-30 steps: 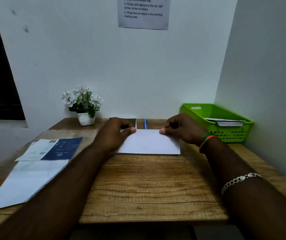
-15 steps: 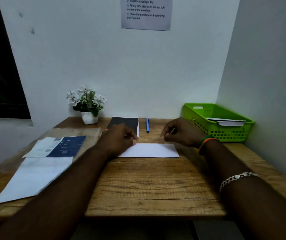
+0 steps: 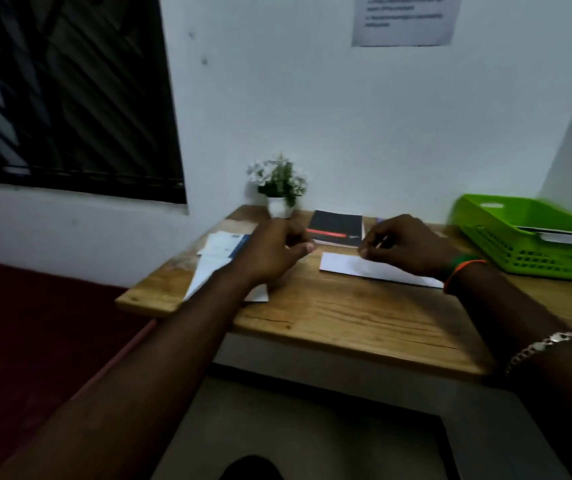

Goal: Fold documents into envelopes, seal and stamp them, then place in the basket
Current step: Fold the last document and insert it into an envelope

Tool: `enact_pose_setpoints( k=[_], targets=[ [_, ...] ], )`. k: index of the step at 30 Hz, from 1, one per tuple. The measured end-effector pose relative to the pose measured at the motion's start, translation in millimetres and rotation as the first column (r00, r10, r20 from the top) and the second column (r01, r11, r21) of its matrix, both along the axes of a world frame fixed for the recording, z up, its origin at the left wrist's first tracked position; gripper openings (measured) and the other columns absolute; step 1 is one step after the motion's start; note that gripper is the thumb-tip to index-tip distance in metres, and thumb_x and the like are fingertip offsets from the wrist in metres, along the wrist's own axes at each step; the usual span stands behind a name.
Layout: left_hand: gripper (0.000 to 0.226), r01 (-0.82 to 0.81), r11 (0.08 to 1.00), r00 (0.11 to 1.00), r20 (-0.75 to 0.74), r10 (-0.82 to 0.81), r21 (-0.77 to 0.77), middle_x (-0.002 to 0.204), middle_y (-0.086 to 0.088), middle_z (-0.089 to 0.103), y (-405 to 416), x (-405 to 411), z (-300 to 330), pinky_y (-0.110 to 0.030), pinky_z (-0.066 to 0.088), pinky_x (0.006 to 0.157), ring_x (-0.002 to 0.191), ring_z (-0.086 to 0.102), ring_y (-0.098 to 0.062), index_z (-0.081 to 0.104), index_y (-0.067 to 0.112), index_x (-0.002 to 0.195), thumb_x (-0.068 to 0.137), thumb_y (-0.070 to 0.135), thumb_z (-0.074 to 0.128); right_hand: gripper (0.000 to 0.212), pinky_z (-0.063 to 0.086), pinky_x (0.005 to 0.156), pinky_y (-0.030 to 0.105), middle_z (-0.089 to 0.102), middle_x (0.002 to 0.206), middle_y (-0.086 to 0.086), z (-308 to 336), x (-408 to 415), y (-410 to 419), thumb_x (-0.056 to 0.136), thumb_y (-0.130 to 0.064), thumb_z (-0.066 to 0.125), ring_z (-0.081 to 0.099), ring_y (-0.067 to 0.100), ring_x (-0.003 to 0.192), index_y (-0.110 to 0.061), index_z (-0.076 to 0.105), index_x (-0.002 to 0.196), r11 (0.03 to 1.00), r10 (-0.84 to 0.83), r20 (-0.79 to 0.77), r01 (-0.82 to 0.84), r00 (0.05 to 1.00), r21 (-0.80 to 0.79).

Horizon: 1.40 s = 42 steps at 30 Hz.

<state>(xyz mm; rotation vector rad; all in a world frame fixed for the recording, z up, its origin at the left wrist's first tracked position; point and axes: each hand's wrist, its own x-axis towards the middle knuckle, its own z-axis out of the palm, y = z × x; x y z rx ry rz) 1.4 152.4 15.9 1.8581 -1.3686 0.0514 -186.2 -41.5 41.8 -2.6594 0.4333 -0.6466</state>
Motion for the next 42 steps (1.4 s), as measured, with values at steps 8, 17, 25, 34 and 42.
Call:
enact_pose_setpoints(
  k=[8,17,25,34,42],
  targets=[
    [0.025,-0.298,0.954,0.951,-0.081,0.3,0.029,0.131,0.003,0.067,144,53,-35,-0.03,0.046,0.089,0.112,0.06,-0.014,0.074,0.028,0.117,0.105,0.028,0.052,0.029,0.047,0.083,0.02,0.065,0.113,-0.011,-27,77,147,0.082,-0.035,0.079,0.059,0.005,0.105,-0.031,0.074,0.11,0.955,0.294,-0.102,-0.288,0.95,0.066],
    [0.035,-0.22,0.972,0.972,-0.067,0.225,0.076,0.144,0.0,0.055,148,46,-43,-0.008,0.044,0.065,0.101,0.061,-0.012,0.065,0.027,0.131,0.107,0.016,0.041,0.024,0.047,0.081,0.028,0.067,0.11,-0.008,-49,87,164,0.086,-0.038,0.072,0.058,0.007,0.1,-0.03,0.074,0.108,0.97,0.244,-0.052,-0.244,0.968,0.007],
    [0.041,-0.201,0.973,0.958,-0.185,0.219,0.112,0.147,0.002,0.054,149,42,-41,-0.029,0.049,0.096,0.122,0.056,-0.02,0.066,0.037,0.127,0.11,0.042,0.029,0.021,0.051,0.08,0.043,0.069,0.094,-0.006,-50,74,173,0.099,-0.041,0.055,0.058,0.013,0.089,-0.026,0.07,0.097,0.952,0.257,0.024,-0.249,0.966,-0.176],
    [0.081,-0.133,0.986,0.888,-0.429,0.163,0.099,0.127,0.004,0.065,153,31,-28,-0.04,0.059,0.088,0.107,0.067,-0.019,0.061,0.04,0.132,0.091,0.083,0.005,0.014,0.046,0.064,0.035,0.061,0.077,-0.005,-26,28,187,0.102,-0.023,0.055,0.058,0.012,0.072,-0.019,0.061,0.09,0.953,0.29,0.481,-0.297,0.827,-0.064],
    [0.063,-0.169,0.946,0.972,-0.207,0.113,-0.276,0.109,0.017,0.072,110,4,-4,-0.03,0.053,0.081,0.101,0.067,-0.006,0.065,0.036,0.118,0.083,0.085,0.044,0.018,0.051,0.061,0.034,0.066,0.085,0.0,33,6,157,0.101,-0.024,0.054,0.06,0.014,0.077,-0.019,0.064,0.087,0.909,-0.221,0.818,-0.193,0.531,0.37]
  ],
)
